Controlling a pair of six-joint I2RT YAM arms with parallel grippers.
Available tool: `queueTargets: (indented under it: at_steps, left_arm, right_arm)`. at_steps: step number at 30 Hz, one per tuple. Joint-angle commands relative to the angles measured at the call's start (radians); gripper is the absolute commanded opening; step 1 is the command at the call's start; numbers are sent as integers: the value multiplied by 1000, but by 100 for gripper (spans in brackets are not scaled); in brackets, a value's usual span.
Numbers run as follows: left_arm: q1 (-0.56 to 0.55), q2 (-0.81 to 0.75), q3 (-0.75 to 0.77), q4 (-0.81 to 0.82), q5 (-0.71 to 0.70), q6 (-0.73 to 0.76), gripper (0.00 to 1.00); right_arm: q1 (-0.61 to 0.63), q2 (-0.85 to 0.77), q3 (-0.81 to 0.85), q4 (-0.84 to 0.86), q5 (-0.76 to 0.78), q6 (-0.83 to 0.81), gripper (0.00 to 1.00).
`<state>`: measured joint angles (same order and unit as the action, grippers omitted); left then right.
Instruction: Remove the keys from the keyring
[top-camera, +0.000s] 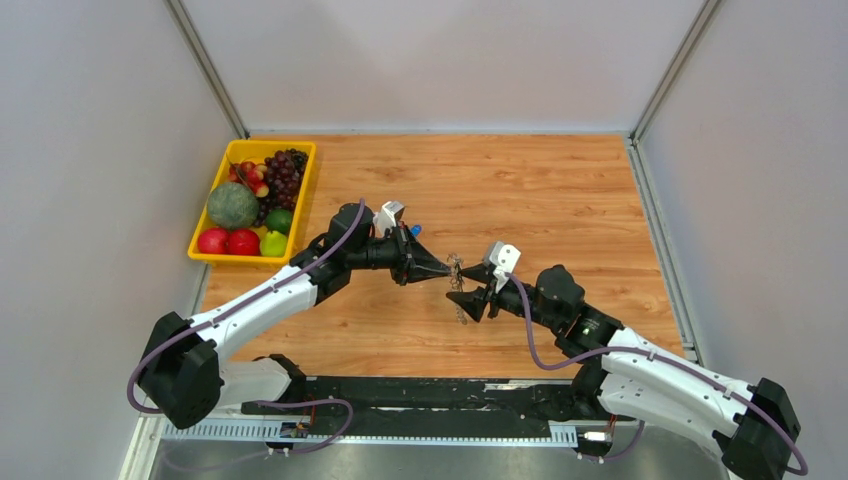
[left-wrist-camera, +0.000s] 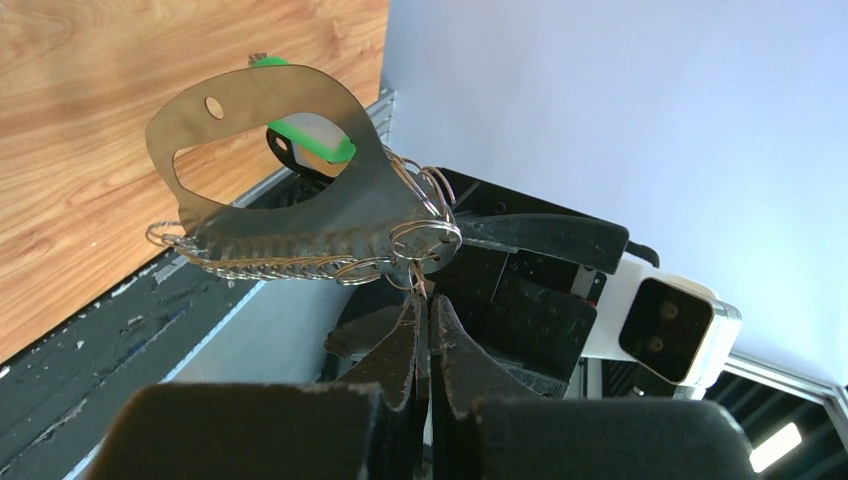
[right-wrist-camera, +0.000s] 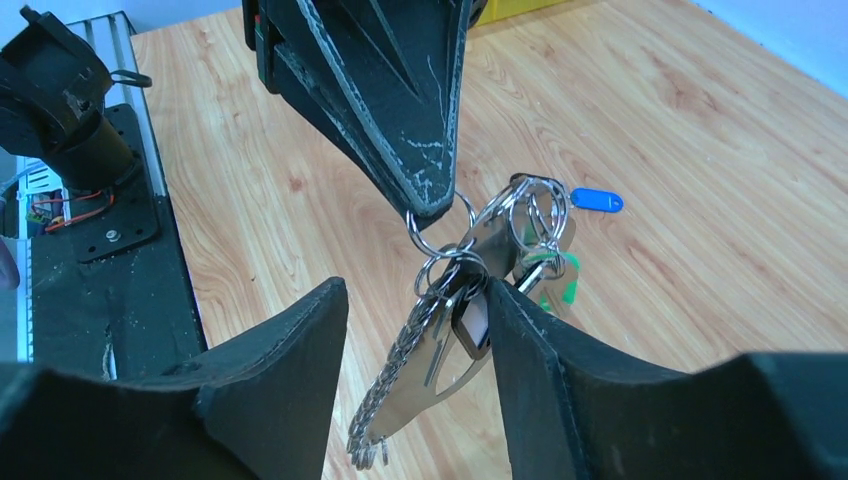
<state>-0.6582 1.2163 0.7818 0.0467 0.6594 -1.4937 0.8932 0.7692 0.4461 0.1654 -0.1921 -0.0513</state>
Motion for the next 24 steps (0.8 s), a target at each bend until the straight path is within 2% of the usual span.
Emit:
queueTargets:
  at_steps: [1, 5, 11, 16, 21, 24]
  left_arm:
    - [5, -28, 25, 36, 43, -30, 0]
    - [5, -36, 31, 28, 54, -20, 0]
    - [5, -43, 31, 19, 56, -7, 0]
    - [5, -38, 33, 13, 57, 5, 0]
    - [5, -30, 35, 18, 68, 10, 0]
    - [6, -26, 36, 16, 68, 13, 0]
  right_arm:
    - [-3, 19, 19, 83, -40, -21, 58]
    - [-5, 44, 25, 94, -70, -18, 51]
    - [-8, 40, 27, 84, -124, 27, 28]
    - [-10, -13, 6, 69, -147, 71, 25]
    - [-11, -63, -1, 51, -140, 81, 18]
    - [-11, -81, 4, 35, -139, 82, 17]
